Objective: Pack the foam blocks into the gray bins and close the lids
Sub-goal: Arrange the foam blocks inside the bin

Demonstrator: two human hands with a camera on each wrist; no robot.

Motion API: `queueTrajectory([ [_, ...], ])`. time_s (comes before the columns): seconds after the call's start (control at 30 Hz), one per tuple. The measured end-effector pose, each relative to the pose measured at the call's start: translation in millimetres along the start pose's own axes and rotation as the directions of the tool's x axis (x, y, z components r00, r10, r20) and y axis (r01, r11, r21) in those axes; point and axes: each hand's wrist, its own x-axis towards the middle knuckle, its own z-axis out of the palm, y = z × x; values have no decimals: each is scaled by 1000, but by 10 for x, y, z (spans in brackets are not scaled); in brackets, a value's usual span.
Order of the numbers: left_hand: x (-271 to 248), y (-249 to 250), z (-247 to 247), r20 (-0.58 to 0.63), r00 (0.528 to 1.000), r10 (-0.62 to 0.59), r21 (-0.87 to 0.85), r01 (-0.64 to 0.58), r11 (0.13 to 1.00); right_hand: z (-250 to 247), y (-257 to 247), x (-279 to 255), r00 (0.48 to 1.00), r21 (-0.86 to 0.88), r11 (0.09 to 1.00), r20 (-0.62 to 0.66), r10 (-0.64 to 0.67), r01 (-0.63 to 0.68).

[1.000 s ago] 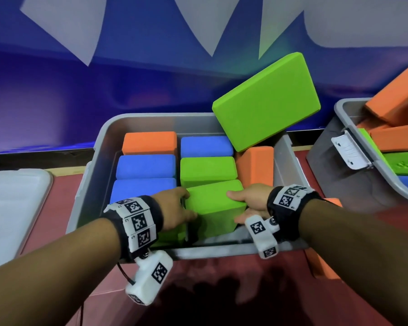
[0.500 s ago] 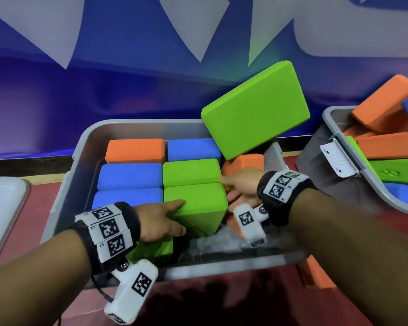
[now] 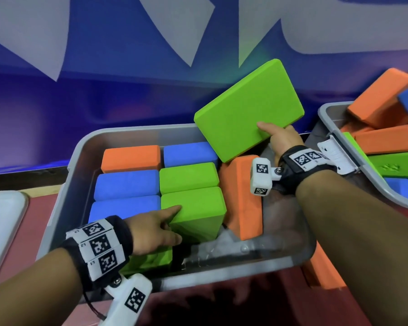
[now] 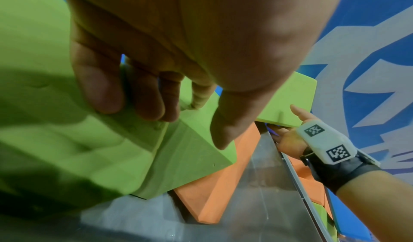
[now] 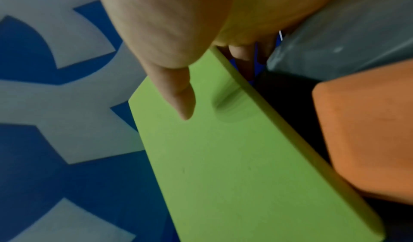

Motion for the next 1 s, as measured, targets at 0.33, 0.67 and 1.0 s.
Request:
queueTrajectory([
  [0.33, 24, -13, 74, -12, 1000, 16, 50, -16, 999, 5, -335, -350, 975, 489, 859, 216, 45, -148],
  [0.67, 0, -158, 16, -18, 998, 63, 8, -62, 998, -626, -356, -1004, 558, 55, 992, 823, -108, 110],
  [1.0, -350, -196, -75, -28, 995, 92, -232, -96, 968, -232, 202, -1247, 591, -473, 678, 804, 69, 563],
])
